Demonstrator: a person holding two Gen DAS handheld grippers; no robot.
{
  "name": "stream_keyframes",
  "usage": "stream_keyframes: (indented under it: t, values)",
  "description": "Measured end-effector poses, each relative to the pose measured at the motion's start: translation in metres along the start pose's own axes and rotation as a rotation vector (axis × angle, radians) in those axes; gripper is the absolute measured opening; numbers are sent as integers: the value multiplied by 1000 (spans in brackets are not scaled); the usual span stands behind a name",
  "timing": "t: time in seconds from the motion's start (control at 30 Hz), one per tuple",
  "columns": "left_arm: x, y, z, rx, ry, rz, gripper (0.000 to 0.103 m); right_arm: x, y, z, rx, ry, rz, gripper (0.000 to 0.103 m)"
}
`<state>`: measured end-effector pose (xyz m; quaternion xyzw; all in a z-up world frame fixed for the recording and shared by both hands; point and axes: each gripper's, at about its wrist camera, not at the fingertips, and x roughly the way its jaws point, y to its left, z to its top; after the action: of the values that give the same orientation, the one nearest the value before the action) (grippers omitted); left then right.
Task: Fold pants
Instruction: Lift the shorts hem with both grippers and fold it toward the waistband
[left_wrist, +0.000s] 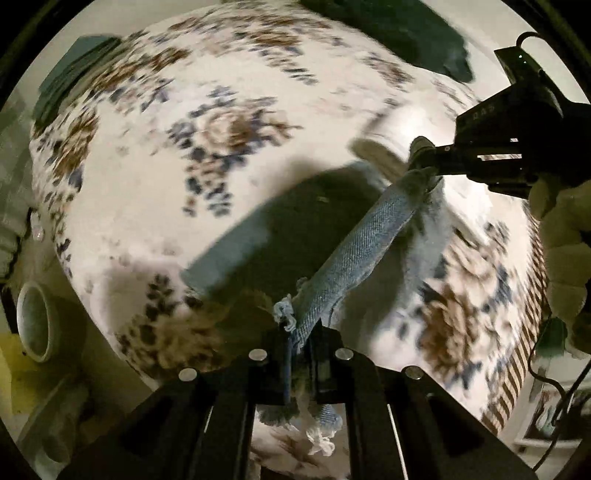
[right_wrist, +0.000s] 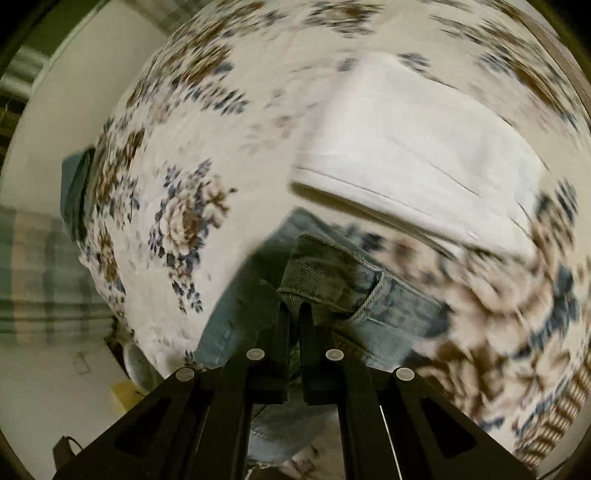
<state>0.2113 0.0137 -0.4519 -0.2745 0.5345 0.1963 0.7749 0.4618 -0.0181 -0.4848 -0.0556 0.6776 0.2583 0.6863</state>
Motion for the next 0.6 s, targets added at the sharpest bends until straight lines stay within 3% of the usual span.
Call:
stream_keyframes:
  t: [0.2, 0.47, 0.57, 0.6]
  values:
    - [48, 50, 20, -78, 65, 26, 5, 73, 45, 29, -69, 96, -86, 4]
    - [105, 88, 24, -169, 159, 38, 10, 137, 70, 42, -104, 168, -166, 5]
    - [107, 102, 25, -232, 171, 60, 24, 147, 73, 46, -104, 189, -160, 10]
    - [101, 108, 24, -249, 152, 76, 34, 147, 71, 47, -97, 202, -128, 20]
